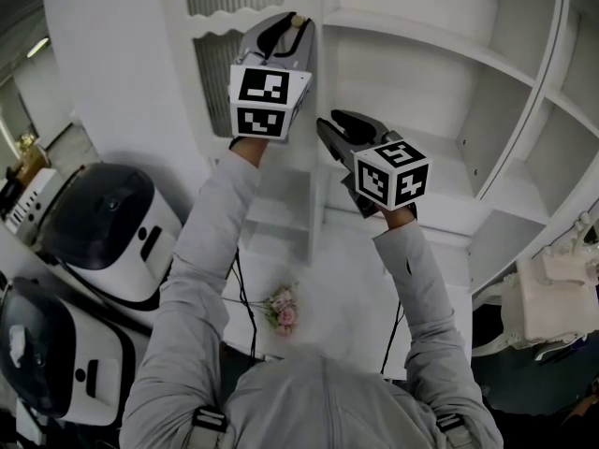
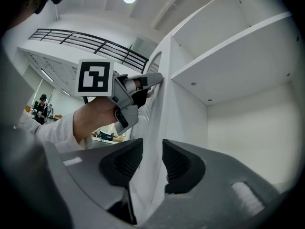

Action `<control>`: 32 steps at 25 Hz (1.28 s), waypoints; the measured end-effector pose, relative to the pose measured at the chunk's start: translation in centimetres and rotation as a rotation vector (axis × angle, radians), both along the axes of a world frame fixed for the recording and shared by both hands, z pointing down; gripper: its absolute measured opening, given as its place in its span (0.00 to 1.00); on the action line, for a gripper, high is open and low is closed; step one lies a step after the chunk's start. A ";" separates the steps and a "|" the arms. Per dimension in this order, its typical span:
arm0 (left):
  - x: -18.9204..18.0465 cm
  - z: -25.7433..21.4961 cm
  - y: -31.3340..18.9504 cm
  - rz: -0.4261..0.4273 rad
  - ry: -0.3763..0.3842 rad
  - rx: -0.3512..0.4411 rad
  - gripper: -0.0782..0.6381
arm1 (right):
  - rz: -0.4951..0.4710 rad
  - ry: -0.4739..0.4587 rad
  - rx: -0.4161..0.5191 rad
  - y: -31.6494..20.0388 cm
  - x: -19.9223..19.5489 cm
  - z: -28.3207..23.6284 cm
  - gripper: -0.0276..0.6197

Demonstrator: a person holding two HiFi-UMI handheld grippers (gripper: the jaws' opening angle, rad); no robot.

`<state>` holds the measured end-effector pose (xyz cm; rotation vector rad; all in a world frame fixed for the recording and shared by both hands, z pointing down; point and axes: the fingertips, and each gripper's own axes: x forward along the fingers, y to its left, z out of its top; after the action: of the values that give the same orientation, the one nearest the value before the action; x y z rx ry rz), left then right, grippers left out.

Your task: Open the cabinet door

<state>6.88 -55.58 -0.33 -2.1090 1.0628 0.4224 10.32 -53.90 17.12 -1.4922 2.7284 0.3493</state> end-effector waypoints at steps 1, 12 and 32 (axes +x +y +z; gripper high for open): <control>0.0 0.1 0.0 0.010 -0.001 -0.005 0.25 | -0.002 -0.005 0.002 -0.1 0.0 -0.1 0.25; -1.0 0.1 1.1 0.114 0.093 -0.023 0.24 | -0.015 0.010 0.000 -0.9 -1.1 -0.5 0.27; -2.5 0.3 3.8 0.251 -0.003 -0.034 0.24 | 0.002 -0.051 -0.070 -0.5 -3.3 1.2 0.19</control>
<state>4.40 -51.73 -0.04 -2.2821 0.8108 0.5241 6.98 -54.37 18.34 -1.4970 2.7264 0.2151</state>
